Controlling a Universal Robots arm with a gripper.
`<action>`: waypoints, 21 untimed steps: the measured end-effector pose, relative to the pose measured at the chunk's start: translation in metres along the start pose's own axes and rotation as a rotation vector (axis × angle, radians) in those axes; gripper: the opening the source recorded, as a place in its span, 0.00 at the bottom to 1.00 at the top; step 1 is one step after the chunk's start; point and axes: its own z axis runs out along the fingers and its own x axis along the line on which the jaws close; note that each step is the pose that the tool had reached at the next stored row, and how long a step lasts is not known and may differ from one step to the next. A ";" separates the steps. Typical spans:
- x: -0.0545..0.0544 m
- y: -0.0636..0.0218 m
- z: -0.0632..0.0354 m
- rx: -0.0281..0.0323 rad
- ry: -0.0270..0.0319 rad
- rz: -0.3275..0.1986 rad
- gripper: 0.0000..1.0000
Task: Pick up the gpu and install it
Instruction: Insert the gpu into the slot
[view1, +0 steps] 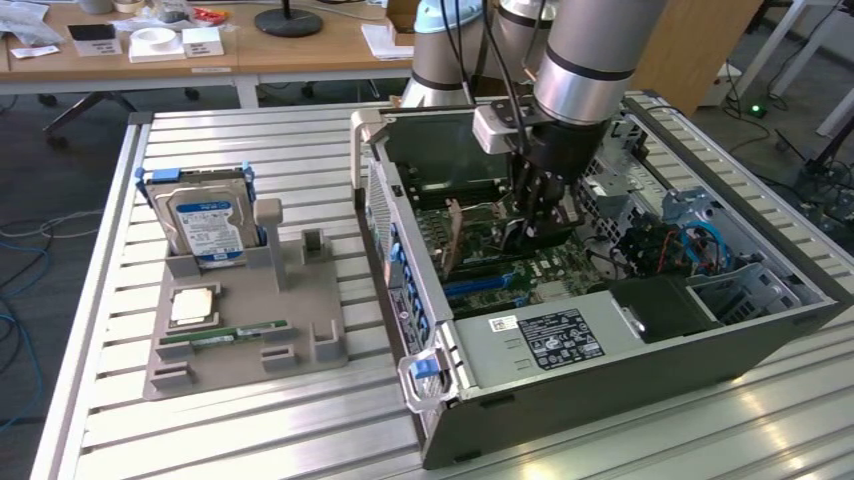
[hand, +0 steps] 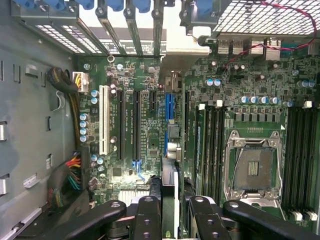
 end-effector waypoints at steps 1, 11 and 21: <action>0.000 0.0000 0.0000 -0.0001 0.0002 0.000 0.27; 0.000 0.0015 0.0001 0.0001 -0.0001 0.000 0.27; 0.000 0.0024 0.0039 0.0000 -0.0001 0.000 0.27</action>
